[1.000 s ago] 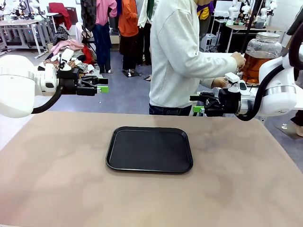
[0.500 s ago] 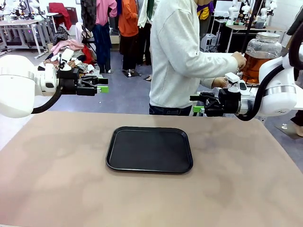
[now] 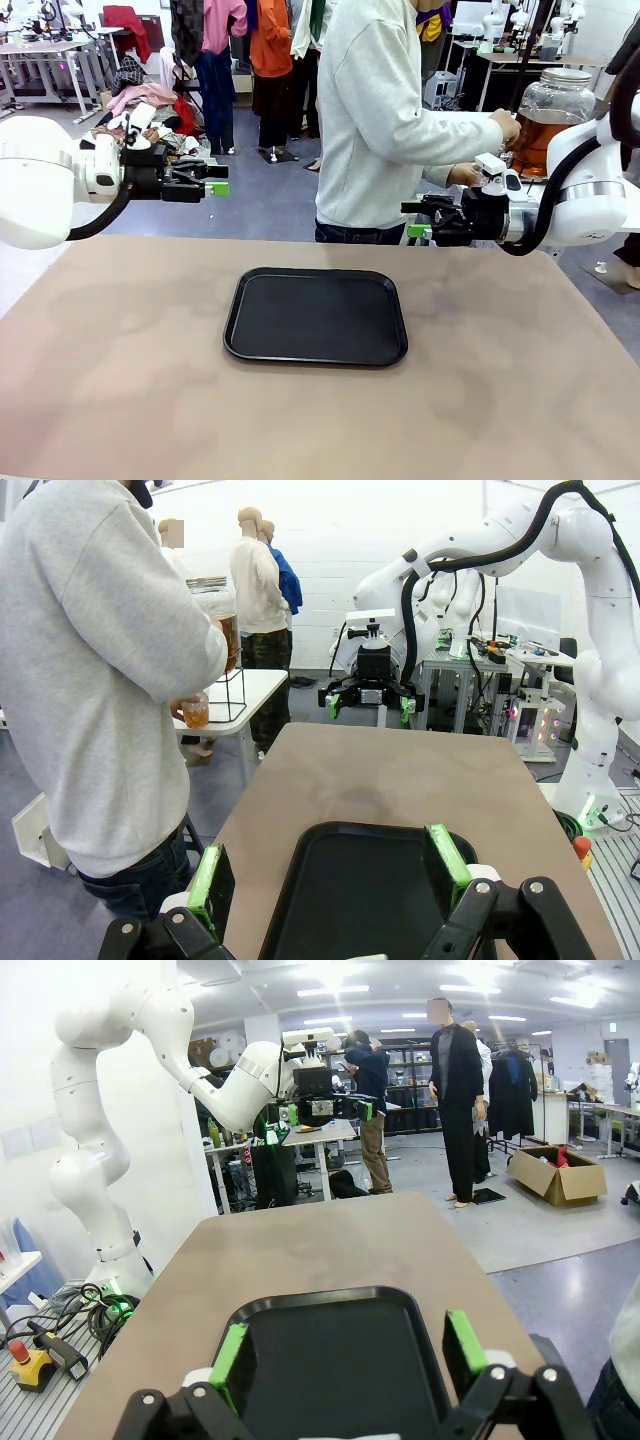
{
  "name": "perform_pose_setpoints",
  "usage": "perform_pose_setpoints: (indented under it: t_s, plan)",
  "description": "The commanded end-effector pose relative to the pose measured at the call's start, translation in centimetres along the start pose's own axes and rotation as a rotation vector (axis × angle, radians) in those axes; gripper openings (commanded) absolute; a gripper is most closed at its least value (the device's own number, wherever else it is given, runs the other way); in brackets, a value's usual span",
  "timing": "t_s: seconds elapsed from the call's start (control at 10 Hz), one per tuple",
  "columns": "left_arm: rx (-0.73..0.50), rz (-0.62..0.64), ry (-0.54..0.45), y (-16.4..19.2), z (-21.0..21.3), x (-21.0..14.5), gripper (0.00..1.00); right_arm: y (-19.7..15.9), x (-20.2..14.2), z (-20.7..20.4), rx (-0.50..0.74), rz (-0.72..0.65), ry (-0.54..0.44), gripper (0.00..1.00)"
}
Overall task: Pour the drink into the iced cup.
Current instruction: Open the gripper to release the iced cup you were holding.
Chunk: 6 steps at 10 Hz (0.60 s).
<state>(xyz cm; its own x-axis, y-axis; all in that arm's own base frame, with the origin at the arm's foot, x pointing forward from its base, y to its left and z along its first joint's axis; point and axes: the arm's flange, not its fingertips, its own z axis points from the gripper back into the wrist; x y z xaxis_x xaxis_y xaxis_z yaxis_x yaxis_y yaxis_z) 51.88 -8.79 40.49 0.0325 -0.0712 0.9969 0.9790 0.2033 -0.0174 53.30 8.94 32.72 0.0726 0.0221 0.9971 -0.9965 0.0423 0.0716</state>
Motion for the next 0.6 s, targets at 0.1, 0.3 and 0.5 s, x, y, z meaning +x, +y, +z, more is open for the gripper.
perform_pose_setpoints:
  t_s: [0.1,0.3,0.5]
  plan:
    - [0.012,0.0,-0.008,0.01,-0.09,0.16,1.0,-0.19,0.19,-0.14,0.002,0.004,-0.001,1.0]
    - [0.012,0.0,-0.008,0.01,-0.09,0.16,1.0,-0.19,0.19,-0.14,0.002,0.004,-0.001,1.0]
    - [0.012,0.0,-0.008,0.01,-0.09,0.16,1.0,-0.19,0.19,-0.14,0.002,0.004,-0.001,1.0]
